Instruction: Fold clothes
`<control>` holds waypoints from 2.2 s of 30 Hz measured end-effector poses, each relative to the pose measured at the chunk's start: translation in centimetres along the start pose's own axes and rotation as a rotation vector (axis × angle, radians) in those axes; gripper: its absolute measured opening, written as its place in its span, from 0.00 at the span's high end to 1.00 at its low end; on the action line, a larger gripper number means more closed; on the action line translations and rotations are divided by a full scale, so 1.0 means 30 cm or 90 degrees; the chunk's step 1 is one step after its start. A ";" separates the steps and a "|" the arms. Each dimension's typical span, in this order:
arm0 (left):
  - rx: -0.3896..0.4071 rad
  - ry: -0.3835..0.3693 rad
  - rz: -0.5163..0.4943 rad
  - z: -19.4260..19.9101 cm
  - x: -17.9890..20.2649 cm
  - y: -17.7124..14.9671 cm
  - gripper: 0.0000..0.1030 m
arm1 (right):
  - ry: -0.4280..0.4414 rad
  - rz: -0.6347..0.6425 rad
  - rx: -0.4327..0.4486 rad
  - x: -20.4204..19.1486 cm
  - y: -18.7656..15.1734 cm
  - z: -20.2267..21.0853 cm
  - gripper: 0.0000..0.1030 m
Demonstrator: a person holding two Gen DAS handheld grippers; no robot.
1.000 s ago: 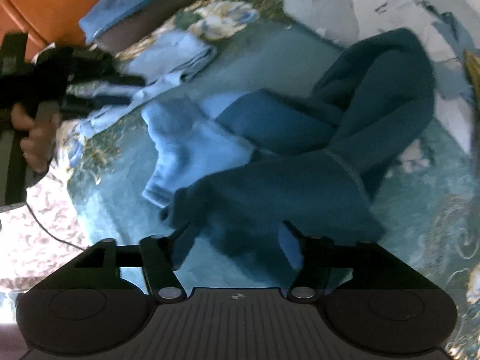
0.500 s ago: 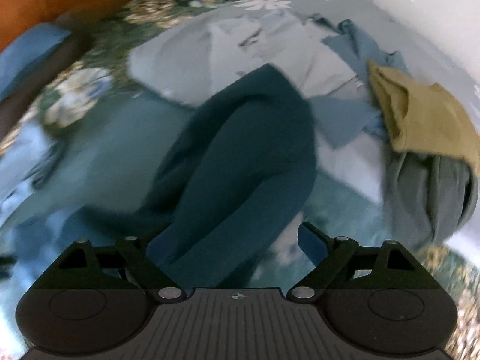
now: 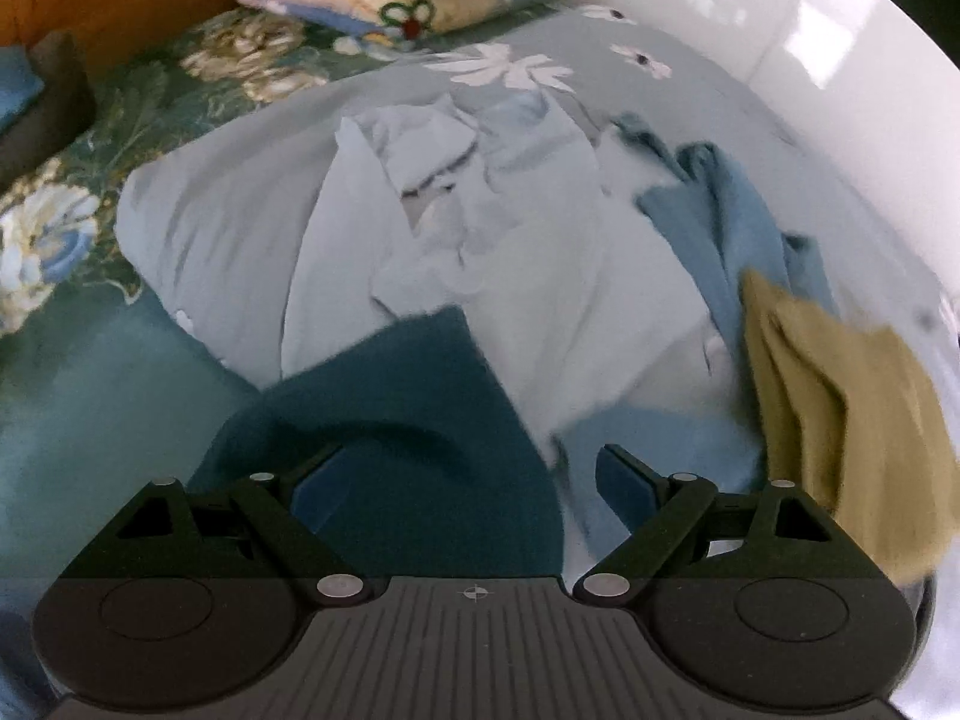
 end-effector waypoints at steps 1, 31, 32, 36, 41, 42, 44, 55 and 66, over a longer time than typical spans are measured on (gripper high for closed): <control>0.000 0.000 0.002 -0.002 -0.003 0.000 0.44 | -0.001 0.011 -0.006 -0.010 0.008 -0.010 0.14; -0.019 -0.055 0.039 -0.033 -0.051 -0.017 0.44 | 0.081 0.087 -0.098 -0.104 0.017 -0.104 0.79; -0.016 -0.053 0.042 -0.033 -0.049 -0.016 0.46 | 0.080 0.075 -0.098 -0.094 0.013 -0.099 0.86; -0.002 -0.047 0.056 -0.015 -0.041 -0.011 0.63 | 0.096 0.008 -0.097 -0.057 -0.004 -0.061 0.94; 0.025 -0.046 0.052 0.027 -0.015 -0.018 0.77 | 0.146 -0.063 -0.094 -0.044 -0.051 0.029 0.94; 0.032 -0.049 0.050 0.039 -0.006 -0.020 0.79 | 0.154 -0.073 -0.092 -0.043 -0.061 0.048 0.94; 0.048 -0.057 0.044 0.070 0.017 -0.027 0.80 | 0.171 -0.104 -0.086 -0.031 -0.082 0.090 0.94; 0.125 -0.133 -0.028 0.321 0.172 -0.038 0.82 | 0.335 -0.369 -0.002 0.135 -0.221 0.402 0.95; 0.141 -0.193 -0.136 0.529 0.316 -0.108 0.84 | 0.416 -0.550 0.087 0.229 -0.467 0.692 0.95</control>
Point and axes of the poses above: each gripper's, at about its wrist camera, not at the fingertips, and z roughly against the way its jaws point, x to its right, y to its top, the point moved 7 cm from there along -z, roughly the way its jaws point, and after that the axes turned 8 degrees about -x, right-handed, at the moved point
